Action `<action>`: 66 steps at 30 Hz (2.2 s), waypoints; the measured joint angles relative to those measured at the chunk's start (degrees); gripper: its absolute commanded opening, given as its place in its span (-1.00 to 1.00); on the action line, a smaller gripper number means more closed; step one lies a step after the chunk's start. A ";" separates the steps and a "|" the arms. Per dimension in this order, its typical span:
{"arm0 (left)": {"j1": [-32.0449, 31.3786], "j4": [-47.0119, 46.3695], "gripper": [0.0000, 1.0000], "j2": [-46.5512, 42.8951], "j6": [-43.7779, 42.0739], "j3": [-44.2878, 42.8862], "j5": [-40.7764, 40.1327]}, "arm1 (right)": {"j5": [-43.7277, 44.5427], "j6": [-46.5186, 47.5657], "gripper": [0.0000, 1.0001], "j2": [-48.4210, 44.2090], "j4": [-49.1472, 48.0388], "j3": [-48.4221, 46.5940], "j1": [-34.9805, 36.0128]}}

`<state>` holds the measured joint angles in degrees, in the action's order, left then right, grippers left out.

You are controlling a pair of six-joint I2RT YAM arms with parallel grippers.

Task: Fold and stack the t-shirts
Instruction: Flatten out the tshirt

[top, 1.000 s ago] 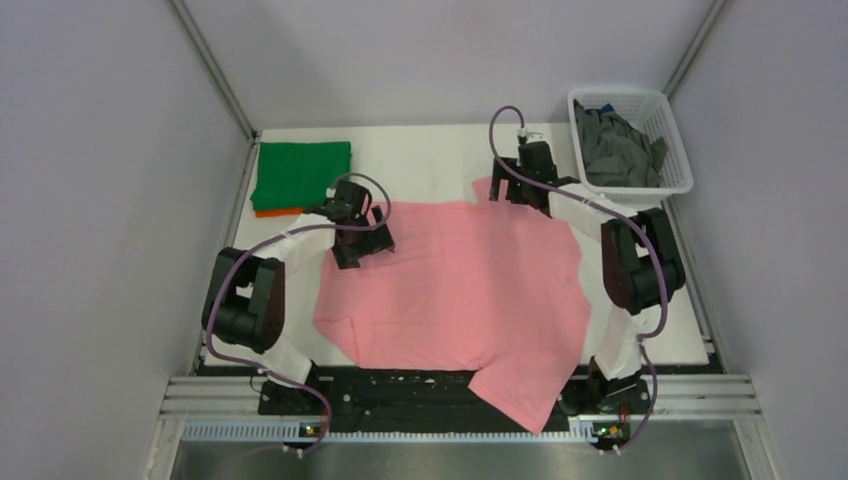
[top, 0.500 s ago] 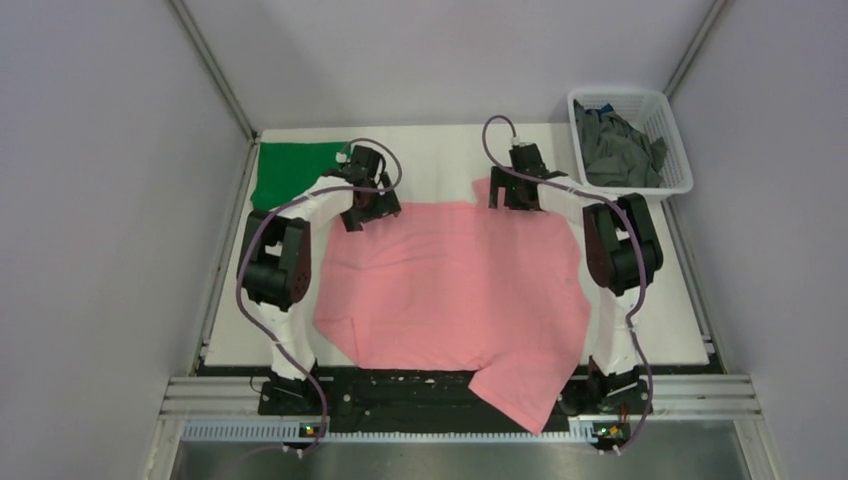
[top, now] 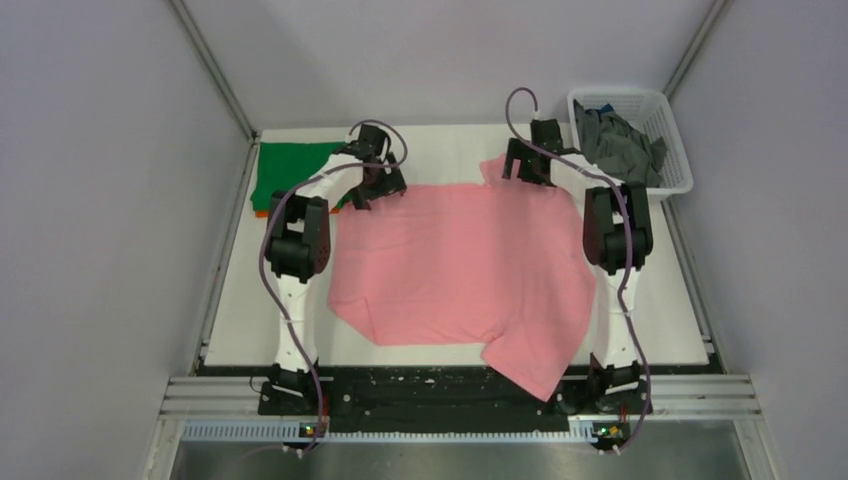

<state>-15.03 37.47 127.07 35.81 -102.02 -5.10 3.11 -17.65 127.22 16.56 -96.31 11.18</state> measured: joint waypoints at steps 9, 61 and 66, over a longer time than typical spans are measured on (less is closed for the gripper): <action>1.25 1.16 0.98 5.62 -2.34 -10.27 3.41 | -0.20 2.14 0.97 6.10 7.41 -11.80 -1.64; -17.11 19.80 0.96 -68.43 24.98 65.92 -9.68 | 13.29 -13.94 0.97 -49.42 -5.55 61.51 11.54; -17.11 19.23 0.90 -72.81 32.17 68.37 -13.77 | 13.20 -13.99 0.97 -52.76 -4.76 61.51 11.54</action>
<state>-32.14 56.71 54.26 67.99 -33.65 -18.87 16.32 -31.64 74.46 11.79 -34.81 22.72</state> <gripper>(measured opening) 0.973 0.986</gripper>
